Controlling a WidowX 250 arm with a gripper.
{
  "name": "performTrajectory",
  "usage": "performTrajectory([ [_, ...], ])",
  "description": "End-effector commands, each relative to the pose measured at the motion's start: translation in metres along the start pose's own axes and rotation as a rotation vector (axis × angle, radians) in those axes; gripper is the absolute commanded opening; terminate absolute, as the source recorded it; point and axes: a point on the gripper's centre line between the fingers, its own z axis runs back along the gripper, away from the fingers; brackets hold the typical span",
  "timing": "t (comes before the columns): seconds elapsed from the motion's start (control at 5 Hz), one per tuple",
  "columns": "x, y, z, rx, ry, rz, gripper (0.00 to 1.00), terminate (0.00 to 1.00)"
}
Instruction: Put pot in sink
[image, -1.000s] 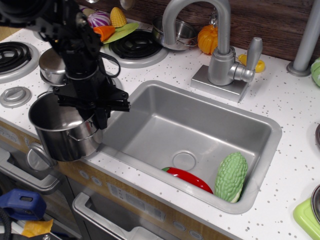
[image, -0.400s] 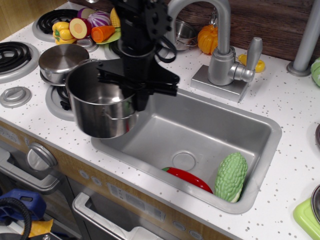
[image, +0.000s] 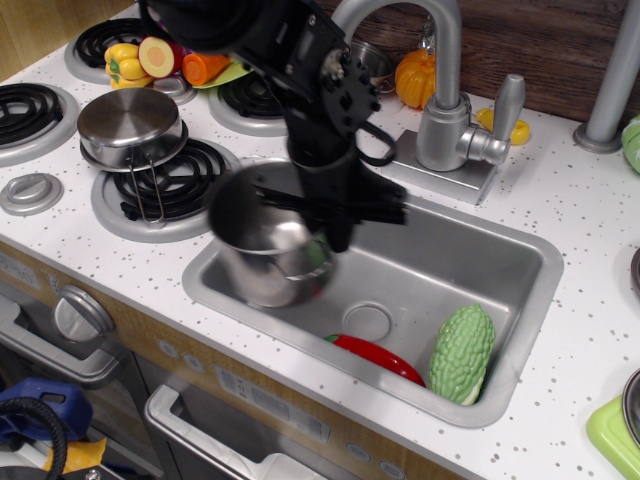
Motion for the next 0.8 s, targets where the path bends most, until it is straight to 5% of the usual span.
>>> performTrajectory([
  [0.0,0.018,0.001,-0.019,-0.112,-0.056,-0.07,0.0,0.0],
  [0.2,0.038,-0.004,-0.029,-0.174,-0.071,-0.114,1.0,0.0],
  [0.4,0.038,-0.004,-0.029,-0.174,-0.071,-0.114,1.0,0.0],
  [0.6,0.038,-0.004,-0.029,-0.174,-0.071,-0.114,1.0,1.0],
])
